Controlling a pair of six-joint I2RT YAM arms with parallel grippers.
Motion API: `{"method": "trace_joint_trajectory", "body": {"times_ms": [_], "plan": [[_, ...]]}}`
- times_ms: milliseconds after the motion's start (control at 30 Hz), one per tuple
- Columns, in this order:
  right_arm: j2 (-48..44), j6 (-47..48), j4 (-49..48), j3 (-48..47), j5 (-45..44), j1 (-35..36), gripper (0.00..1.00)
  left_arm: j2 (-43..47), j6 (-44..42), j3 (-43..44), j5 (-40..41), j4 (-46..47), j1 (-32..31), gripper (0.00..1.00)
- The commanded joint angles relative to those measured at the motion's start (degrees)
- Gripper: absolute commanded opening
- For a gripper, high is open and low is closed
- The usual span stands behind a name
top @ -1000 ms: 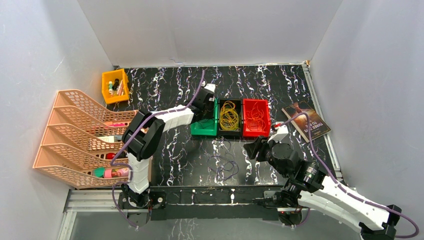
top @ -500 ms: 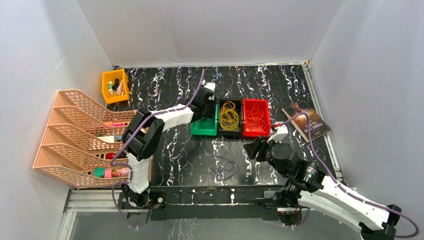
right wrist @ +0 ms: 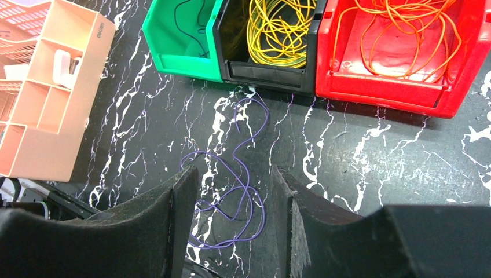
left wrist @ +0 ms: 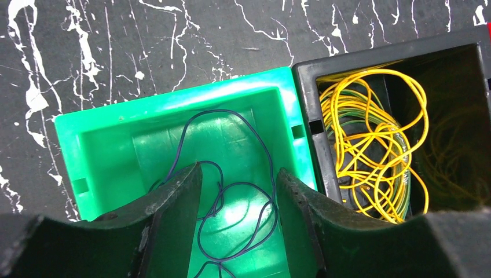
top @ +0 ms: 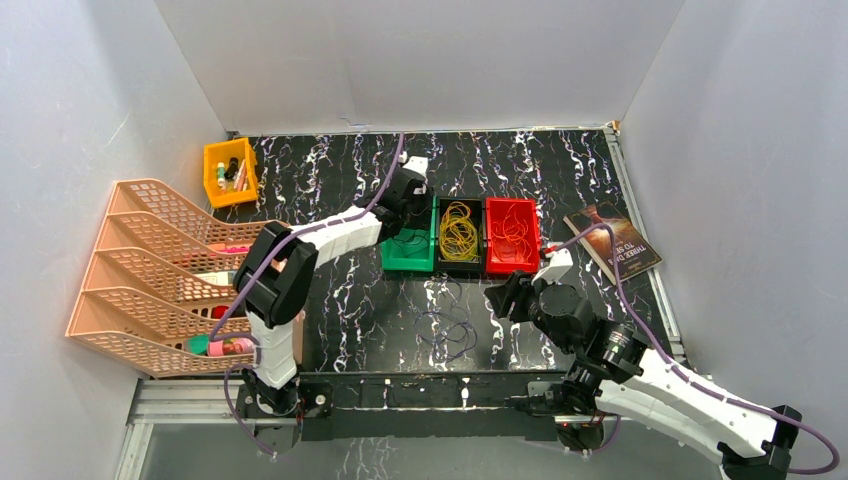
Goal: Untangle the cables
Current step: Place the cable in the bin, then pick up the cable at the center of the board.
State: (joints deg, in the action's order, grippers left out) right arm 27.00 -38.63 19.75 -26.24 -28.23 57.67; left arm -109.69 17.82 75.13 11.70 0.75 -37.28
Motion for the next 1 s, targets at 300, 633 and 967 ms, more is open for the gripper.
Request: {"method": "trace_joint_trajectory", "body": {"times_ms": [300, 633, 967], "plan": [[1.1, 1.0, -4.0, -1.3, 0.2, 0.2, 0.58, 10.6, -2.0, -0.1, 2.8, -2.0, 0.1, 0.51], [8.1, 1.3, -5.5, -2.2, 1.2, 0.1, 0.61, 22.8, -4.6, -6.0, -0.9, -6.8, 0.1, 0.56], [28.2, 3.0, -5.0, -7.4, 10.2, 0.1, 0.60, 38.2, -2.8, -19.6, -10.0, -6.8, 0.1, 0.74]]}}
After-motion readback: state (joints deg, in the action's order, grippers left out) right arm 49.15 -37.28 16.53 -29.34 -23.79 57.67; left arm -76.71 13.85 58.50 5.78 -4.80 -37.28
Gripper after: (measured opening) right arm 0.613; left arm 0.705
